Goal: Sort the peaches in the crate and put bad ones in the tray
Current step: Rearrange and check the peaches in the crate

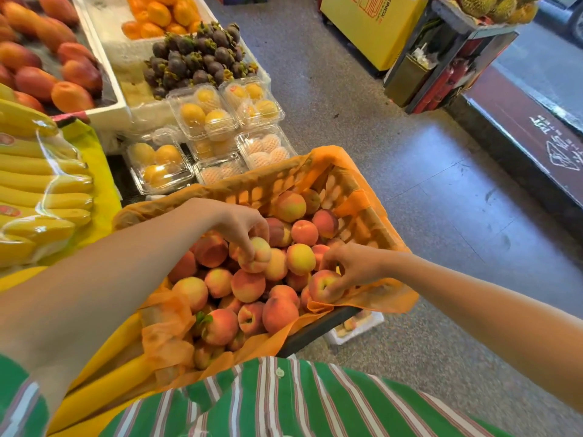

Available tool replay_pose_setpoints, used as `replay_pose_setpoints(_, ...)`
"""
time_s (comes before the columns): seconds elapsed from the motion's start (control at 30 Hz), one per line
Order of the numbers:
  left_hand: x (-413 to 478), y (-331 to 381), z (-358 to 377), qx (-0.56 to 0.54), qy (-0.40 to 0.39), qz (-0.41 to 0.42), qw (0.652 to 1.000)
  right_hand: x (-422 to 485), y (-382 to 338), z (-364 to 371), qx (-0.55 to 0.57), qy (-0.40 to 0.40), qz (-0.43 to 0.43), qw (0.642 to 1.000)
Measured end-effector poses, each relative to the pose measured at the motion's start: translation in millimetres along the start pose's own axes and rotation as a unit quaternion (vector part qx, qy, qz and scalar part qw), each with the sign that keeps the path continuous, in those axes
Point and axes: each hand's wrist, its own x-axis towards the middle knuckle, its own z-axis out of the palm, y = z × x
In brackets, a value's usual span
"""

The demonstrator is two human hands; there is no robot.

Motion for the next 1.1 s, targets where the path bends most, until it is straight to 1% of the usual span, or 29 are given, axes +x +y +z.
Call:
replay_pose_setpoints(0.1, -9, -5, 2, 0.028, 0.024, -0.012, 0.999, 0, -4, 3, 0.034, 0.039, -0.009, 0.999)
replay_pose_setpoints(0.23, -16, -8, 9, 0.073, 0.081, -0.005, 0.994, 2, -17, 7, 0.087, 0.065, -0.036, 0.993)
replay_pose_setpoints(0.37, -18, -5, 16, 0.103, 0.103, -0.004, 0.989, 12, -26, 15, -0.004, 0.096, -0.052, 0.994)
replay_pose_setpoints(0.5, -23, -8, 16, 0.113, 0.166, 0.008, 0.98, 9, -23, 21, -0.057, 0.125, -0.061, 0.989)
replay_pose_setpoints(0.6, -27, -12, 16, 0.109, 0.244, 0.013, 0.964, 7, -19, 26, -0.043, 0.136, -0.048, 0.989)
replay_pose_setpoints(0.73, -25, -15, 25, 0.116, 0.299, 0.015, 0.947, 7, -17, 22, -0.028, 0.127, -0.04, 0.991)
replay_pose_setpoints(0.8, -23, -14, 31, 0.096, 0.304, 0.021, 0.948, 6, -18, 19, -0.006, 0.125, -0.035, 0.992)
replay_pose_setpoints(0.83, -22, -13, 33, 0.094, 0.294, 0.021, 0.951, 6, -19, 19, 0.008, 0.121, -0.03, 0.992)
replay_pose_setpoints(0.93, -19, -9, 39, 0.14, 0.267, 0.011, 0.953, 5, -19, 21, 0.054, 0.116, -0.02, 0.992)
replay_pose_setpoints(1.0, -16, -2, 43, 0.166, 0.269, -0.01, 0.949, 4, -20, 24, 0.067, 0.123, -0.018, 0.99)
replay_pose_setpoints(1.1, -11, 14, 52, 0.161, 0.245, -0.045, 0.955, 0, -22, 29, 0.069, 0.133, -0.011, 0.989)
